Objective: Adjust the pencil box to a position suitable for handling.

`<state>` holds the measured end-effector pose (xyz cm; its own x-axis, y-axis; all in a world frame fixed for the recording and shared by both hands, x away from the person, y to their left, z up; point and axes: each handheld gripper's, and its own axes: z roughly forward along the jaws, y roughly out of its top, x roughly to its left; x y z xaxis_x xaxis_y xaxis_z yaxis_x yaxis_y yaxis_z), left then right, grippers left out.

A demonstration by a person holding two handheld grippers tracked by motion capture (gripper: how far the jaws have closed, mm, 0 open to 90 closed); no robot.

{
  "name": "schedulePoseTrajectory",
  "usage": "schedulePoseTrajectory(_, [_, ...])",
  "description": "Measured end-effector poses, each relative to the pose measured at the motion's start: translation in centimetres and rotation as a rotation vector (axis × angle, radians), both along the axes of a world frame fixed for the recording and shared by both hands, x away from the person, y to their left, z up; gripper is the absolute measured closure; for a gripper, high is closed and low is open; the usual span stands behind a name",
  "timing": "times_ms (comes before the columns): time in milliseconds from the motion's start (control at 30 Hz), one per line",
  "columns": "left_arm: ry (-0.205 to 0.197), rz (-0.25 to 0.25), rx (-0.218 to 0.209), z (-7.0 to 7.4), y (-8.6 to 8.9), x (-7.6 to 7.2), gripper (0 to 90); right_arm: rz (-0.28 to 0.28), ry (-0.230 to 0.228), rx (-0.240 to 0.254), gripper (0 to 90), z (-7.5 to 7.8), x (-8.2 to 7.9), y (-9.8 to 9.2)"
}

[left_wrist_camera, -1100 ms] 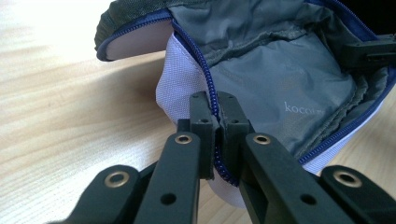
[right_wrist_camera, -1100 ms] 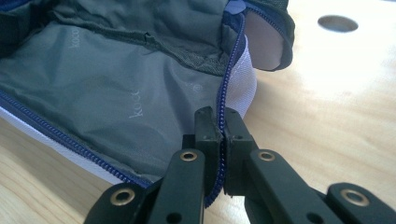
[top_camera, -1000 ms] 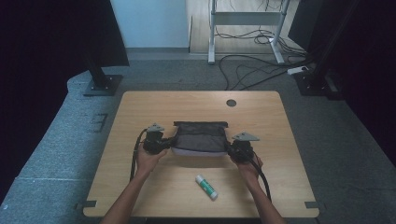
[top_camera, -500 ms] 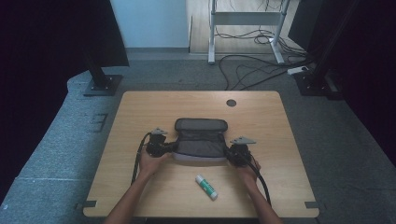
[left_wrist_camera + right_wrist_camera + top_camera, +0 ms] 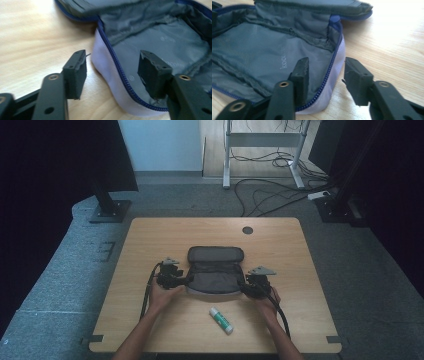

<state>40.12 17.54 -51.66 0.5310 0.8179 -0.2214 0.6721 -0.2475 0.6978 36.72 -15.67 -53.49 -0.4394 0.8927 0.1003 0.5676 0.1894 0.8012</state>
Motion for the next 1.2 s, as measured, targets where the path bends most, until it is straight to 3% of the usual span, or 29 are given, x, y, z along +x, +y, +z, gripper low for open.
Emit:
schedulePoseTrajectory(200, [-0.047,-0.002,-0.021,1.1,0.8,-0.5,34.7,-0.019,-0.062,0.067,43.7,1.1,-0.7,-0.8])
schedulePoseTrajectory(500, [-0.080,-0.027,-0.010,1.1,2.2,-2.1,34.0,0.021,-0.093,0.094,40.6,1.7,-2.2,-1.9])
schedulePoseTrajectory(767, [-0.115,-0.034,-0.001,1.0,3.1,-3.7,35.1,0.049,-0.085,0.107,40.2,1.4,-3.4,-2.4])
schedulePoseTrajectory(967, [-0.110,-0.033,0.013,0.4,3.5,-4.4,35.5,0.055,-0.082,0.111,40.3,1.0,-4.3,-2.6])
schedulePoseTrajectory(1200, [-0.104,-0.025,-0.004,-0.2,4.1,-5.1,36.2,0.075,-0.083,0.113,40.7,0.7,-5.2,-2.6])
